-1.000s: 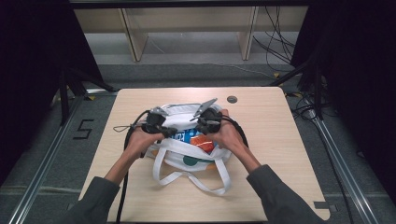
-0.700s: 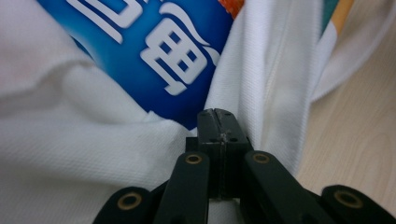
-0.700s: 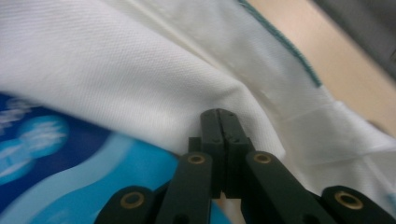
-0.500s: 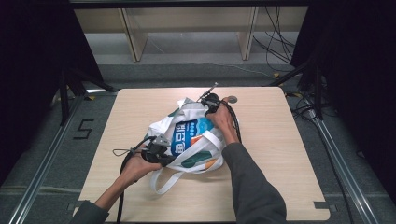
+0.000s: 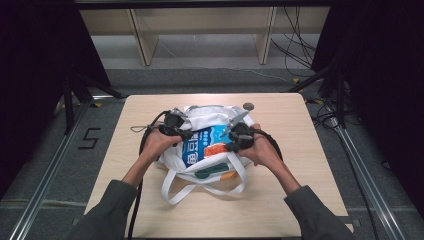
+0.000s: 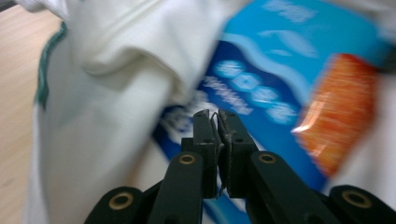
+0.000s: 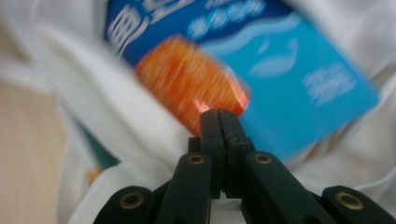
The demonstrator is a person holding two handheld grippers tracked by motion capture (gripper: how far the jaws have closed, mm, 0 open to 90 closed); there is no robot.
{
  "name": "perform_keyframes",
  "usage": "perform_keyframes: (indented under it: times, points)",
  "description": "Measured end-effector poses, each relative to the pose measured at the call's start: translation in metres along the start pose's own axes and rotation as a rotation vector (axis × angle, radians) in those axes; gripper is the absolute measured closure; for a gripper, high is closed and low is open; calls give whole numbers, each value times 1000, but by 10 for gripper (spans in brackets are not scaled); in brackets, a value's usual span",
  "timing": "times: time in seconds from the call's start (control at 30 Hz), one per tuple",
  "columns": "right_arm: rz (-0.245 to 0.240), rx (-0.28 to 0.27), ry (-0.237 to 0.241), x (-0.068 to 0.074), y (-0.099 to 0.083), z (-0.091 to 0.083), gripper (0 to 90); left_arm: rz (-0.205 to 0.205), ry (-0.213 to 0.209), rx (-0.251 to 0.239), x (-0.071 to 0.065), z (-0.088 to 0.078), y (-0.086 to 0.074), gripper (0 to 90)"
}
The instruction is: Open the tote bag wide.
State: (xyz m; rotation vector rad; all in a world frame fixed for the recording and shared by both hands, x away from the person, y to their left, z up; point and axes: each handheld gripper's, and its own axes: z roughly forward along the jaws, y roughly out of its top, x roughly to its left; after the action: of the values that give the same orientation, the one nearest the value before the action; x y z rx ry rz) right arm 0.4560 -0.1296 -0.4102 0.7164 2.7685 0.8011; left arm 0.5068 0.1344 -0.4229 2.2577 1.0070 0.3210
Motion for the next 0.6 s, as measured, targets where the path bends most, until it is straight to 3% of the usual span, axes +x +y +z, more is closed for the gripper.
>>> perform_keyframes:
  times: [0.07, 0.1, 0.13, 0.17, 0.2, 0.23, 0.27, 0.3, 0.37, 0.43, 0.5, 0.6]
  points:
    - [-3, 40, 10, 6, -21, -2, 900, -21, 85, 61, 20, 8, -6, 893]
    - [-1, 72, 12, 9, -32, 1, 900, -47, 98, 75, 32, 10, -12, 893]
    - [-17, 76, 5, 10, -44, 6, 900, -125, 71, 46, 44, 11, -18, 895]
    - [23, 46, 14, 12, -54, 10, 900, -179, 38, 27, 48, 12, -21, 896]
    - [23, 46, 14, 12, -54, 10, 900, -179, 38, 27, 48, 12, -21, 896]
    - [43, 12, 28, 11, -60, 13, 900, -156, 60, 28, 45, 12, -20, 895]
    - [36, 23, 23, 12, -58, 13, 900, -54, 127, 67, 33, 10, -15, 894]
    - [22, 43, 13, 13, -54, 12, 900, -25, 135, 79, 29, 7, -13, 891]
    - [6, 34, -2, 15, -45, 4, 900, -11, 103, 49, 22, -3, -12, 871]
    - [-1, -40, -20, 13, -35, -6, 900, -13, 42, 23, 16, -11, -13, 855]
    - [12, -112, -41, 10, -20, -13, 900, 18, 6, 25, 7, -14, -17, 849]
    - [24, -154, -74, -1, 7, -8, 894, 39, -31, 48, -1, -13, -24, 846]
